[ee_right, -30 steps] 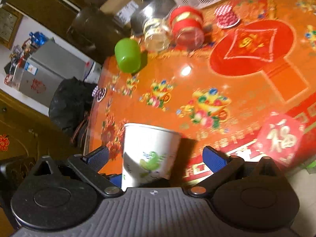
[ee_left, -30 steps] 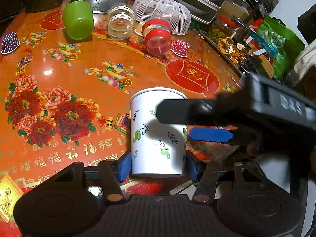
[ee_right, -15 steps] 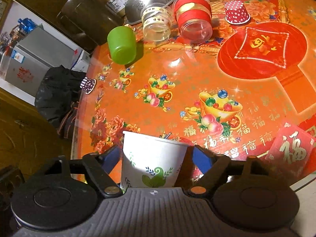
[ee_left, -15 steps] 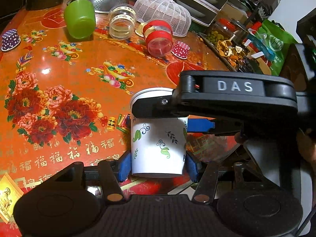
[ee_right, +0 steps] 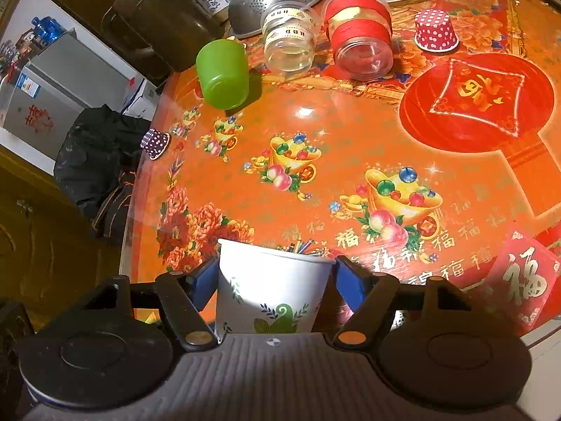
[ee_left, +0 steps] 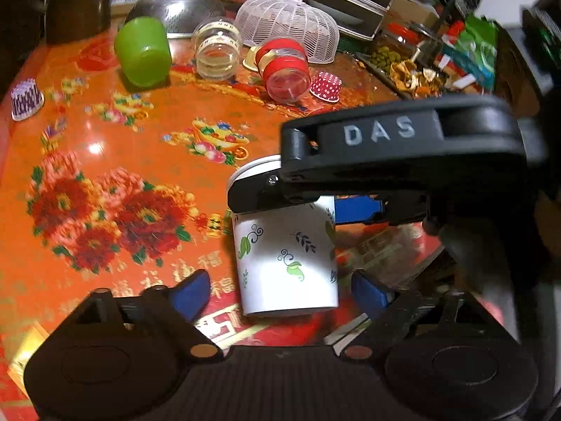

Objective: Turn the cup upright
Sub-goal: 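Open the left gripper and rotate the cup upright with the right gripper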

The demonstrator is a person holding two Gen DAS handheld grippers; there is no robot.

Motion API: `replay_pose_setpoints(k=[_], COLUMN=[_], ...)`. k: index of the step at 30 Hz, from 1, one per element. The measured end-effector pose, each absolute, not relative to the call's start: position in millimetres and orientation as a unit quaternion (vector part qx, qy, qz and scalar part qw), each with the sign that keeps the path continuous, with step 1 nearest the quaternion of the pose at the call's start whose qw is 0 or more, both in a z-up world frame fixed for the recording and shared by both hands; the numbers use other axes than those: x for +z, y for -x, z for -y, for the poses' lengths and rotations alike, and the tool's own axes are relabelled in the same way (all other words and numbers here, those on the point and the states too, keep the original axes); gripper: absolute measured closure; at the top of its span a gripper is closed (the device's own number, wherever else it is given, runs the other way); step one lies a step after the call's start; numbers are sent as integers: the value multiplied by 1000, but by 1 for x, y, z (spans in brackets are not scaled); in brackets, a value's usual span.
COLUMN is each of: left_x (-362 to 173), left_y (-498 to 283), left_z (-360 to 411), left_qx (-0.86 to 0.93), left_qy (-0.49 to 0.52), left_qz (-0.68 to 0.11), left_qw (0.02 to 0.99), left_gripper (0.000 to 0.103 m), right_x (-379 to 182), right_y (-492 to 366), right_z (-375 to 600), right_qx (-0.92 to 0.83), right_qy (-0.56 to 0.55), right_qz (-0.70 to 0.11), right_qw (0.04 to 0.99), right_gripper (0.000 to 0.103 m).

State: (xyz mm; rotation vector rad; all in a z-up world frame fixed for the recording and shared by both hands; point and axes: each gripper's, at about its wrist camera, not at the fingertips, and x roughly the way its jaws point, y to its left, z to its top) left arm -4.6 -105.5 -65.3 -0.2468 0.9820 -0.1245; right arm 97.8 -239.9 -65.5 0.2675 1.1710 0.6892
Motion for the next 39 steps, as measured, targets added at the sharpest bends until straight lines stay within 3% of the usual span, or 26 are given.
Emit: replay_pose_setpoints(k=[8, 19, 28, 39], left_x=[-54, -30, -29, -32], left_y=[44, 84, 82, 74], left_z=[77, 8, -17, -15], left_qx=[-103, -58, -30, -39], left_qy=[137, 209, 235, 235], left_qz=[-443, -349, -328, -322], left_qw=[880, 912, 915, 916], left_gripper=[14, 14, 14, 14], right_x=[-65, -57, -27, 0], right_y=[-98, -91, -68, -40], right_z=[236, 228, 225, 230], right_qx=[319, 330, 321, 293], right_qy=[-121, -103, -41, 39], right_qz=[-541, -526, -441, -270], right_qw=[768, 777, 837, 916], right_gripper=[32, 32, 32, 32])
